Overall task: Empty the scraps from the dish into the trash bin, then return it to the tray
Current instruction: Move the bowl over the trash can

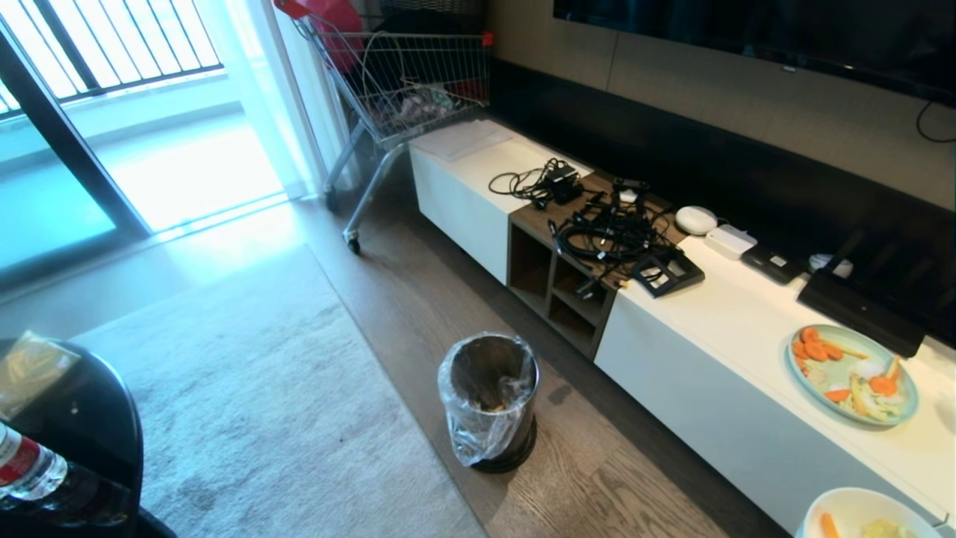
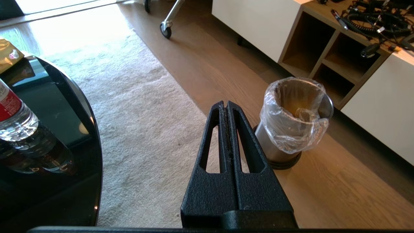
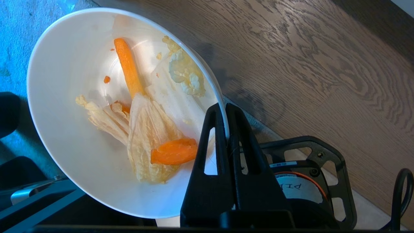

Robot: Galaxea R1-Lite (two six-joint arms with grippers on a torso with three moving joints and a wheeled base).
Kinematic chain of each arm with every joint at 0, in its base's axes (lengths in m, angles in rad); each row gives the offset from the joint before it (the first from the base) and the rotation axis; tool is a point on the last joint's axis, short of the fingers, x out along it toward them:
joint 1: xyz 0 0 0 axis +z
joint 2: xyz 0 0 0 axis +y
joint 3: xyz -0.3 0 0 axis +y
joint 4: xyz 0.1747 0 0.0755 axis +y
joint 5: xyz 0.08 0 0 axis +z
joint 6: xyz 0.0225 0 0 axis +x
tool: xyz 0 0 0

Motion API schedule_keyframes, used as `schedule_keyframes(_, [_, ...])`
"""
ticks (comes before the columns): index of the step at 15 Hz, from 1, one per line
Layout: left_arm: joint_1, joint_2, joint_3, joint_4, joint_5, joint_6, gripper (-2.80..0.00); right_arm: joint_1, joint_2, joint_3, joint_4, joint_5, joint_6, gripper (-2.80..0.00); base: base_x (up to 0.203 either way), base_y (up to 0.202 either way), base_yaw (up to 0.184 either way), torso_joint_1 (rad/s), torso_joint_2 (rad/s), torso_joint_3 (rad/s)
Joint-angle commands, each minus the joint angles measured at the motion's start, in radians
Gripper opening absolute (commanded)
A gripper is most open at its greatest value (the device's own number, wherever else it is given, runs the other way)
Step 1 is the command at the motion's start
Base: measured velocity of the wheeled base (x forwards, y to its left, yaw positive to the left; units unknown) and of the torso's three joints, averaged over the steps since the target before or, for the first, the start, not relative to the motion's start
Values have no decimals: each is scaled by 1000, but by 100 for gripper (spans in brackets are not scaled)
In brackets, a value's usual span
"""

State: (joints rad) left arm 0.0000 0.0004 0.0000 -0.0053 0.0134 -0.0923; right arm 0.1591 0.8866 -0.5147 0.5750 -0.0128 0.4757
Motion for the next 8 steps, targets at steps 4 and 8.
schedule_keyframes(4, [0,0,0,-1,0,-1,-280,17,9,-56,-10,2,0,-280,0,0,0,2,3,-195])
schedule_keyframes(8, [0,0,0,-1,0,-3,-280,39,34,-113,-23,5,-20,-280,0,0,0,4,2,-201])
